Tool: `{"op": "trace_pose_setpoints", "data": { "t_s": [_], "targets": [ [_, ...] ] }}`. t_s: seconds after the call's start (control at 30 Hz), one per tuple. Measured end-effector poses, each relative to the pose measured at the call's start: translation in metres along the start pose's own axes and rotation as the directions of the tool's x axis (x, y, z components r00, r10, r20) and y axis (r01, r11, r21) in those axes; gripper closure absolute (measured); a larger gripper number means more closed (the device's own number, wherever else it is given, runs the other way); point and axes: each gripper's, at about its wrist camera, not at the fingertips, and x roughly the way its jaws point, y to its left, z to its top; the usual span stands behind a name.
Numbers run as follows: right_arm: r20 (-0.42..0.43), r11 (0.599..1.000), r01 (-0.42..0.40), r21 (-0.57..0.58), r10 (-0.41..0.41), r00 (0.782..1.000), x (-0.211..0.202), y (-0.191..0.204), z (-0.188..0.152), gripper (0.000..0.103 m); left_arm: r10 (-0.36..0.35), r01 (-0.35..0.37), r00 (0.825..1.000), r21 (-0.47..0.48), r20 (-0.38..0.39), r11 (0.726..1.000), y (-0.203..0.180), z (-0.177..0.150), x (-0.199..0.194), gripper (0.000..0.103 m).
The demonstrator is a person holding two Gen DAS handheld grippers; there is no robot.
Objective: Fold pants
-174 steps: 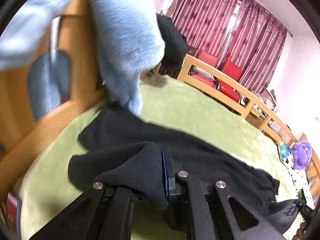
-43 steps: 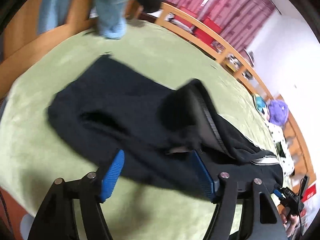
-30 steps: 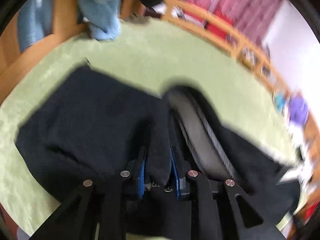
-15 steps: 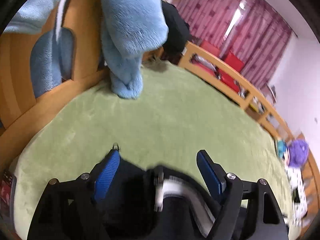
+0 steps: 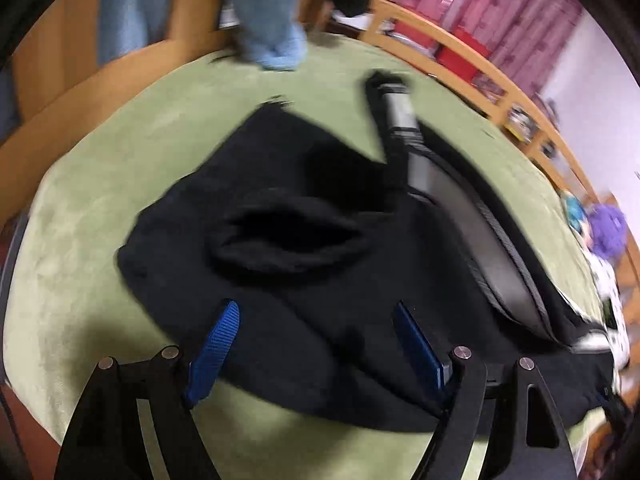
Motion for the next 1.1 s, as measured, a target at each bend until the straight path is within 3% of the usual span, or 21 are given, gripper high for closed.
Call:
{"op": "trace_pose_setpoints", "data": {
  "t_s": [0.13, 0.23, 0.37, 0.47, 0.5, 0.53, 0.67, 0.87, 1.03, 1.1],
  "targets": [
    [-0.009, 1.000, 0.017, -0.015, -0.018, 1.000, 0.001, 0.005, -0.001, 0.053, -0.074, 0.072, 0.997, -0.080, -0.027, 0.994, 0.014, 0.015, 0.019, 0.026],
    [-0.016, 0.999, 0.030, -0.011, -0.030, 0.999, 0.002, 0.007, -0.003, 0.053, -0.023, 0.022, 1.000, -0.095, -0.004, 0.995, 0.015, 0.027, 0.030, 0.027],
    [-0.024, 0.999, 0.046, -0.011, -0.047, 0.999, 0.003, 0.009, -0.003, 0.053, -0.002, 0.008, 0.999, -0.153, 0.039, 0.988, 0.019, 0.041, 0.036, 0.028],
    [-0.028, 0.998, 0.056, -0.017, -0.057, 0.998, 0.005, 0.012, -0.003, 0.053, 0.010, -0.005, 0.999, -0.161, 0.032, 0.987, 0.015, 0.049, 0.040, 0.051],
    [-0.030, 0.998, 0.059, -0.017, -0.059, 0.998, 0.006, 0.013, -0.002, 0.053, -0.005, 0.006, 1.000, -0.143, 0.012, 0.990, 0.013, 0.054, 0.043, 0.083],
    [-0.028, 0.998, 0.056, -0.014, -0.056, 0.998, 0.006, 0.013, -0.003, 0.053, -0.036, 0.033, 0.999, -0.130, -0.016, 0.991, 0.012, 0.058, 0.044, 0.092],
    [-0.009, 1.000, 0.012, -0.014, -0.012, 1.000, -0.002, 0.017, -0.004, 0.053, -0.106, 0.106, 0.994, -0.152, 0.013, 0.983, 0.016, 0.067, 0.020, 0.093],
    [0.024, 0.999, -0.021, -0.042, 0.022, 0.999, -0.015, 0.021, -0.006, 0.053, -0.056, 0.064, 0.996, -0.117, 0.076, 0.991, 0.022, 0.053, -0.042, 0.093],
    [0.026, 0.999, -0.043, -0.003, 0.043, 0.999, -0.021, 0.007, -0.010, 0.053, -0.020, 0.024, 0.999, -0.179, 0.027, 0.983, 0.053, 0.026, -0.046, 0.092],
    [0.020, 0.999, -0.047, 0.009, 0.047, 0.999, -0.021, 0.002, -0.010, 0.053, -0.008, 0.002, 1.000, -0.212, -0.025, 0.977, 0.058, 0.020, -0.031, 0.084]
  ]
}}
